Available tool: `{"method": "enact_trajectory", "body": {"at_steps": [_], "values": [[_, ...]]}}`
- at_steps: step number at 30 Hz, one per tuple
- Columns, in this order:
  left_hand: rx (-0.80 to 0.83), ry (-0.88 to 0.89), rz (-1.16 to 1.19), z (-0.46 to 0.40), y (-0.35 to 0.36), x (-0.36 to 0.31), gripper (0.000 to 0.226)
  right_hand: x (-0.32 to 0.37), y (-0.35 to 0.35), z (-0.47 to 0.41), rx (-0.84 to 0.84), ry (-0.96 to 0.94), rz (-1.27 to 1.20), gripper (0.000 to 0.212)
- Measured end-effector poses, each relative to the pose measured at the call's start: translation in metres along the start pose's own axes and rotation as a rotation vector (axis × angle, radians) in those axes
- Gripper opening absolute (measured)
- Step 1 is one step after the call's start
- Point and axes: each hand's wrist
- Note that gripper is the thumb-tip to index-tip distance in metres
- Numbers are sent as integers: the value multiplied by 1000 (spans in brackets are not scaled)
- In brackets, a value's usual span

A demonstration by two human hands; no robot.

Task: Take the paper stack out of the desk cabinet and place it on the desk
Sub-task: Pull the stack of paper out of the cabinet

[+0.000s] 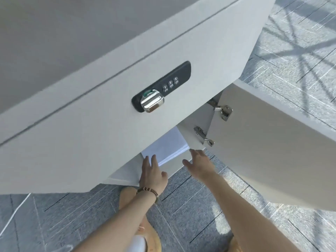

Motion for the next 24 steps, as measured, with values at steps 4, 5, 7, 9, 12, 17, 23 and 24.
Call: {"method": "enact_trajectory", "body": {"at_steps": [4,5,7,9,12,17,23,24], "values": [[-28,-151,97,-21,27,6,73,-14,24,-32,46,14,15,63],[-25,-175,112,-24,34,7,74,-16,29,-37,54,16,22,63],[-8,-204,130,-31,49,9,78,-21,35,-47,65,18,21,64],[-3,-229,140,-42,61,12,80,-25,41,-57,69,11,22,66],[-32,-300,161,-58,70,13,83,-29,47,-71,64,-9,33,66],[-63,-393,198,-82,75,11,92,-34,51,-94,43,-63,51,70],[-102,-499,277,-105,73,14,100,-29,54,-120,26,-117,103,73],[-113,-501,293,-109,74,16,99,-27,53,-125,27,-122,89,76]]}}
Point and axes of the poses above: each hand's wrist, its own z-axis away from the middle knuckle, its own y-axis out of the palm, x = y × z, and after that the axes turned 6 degrees about z, right-handed
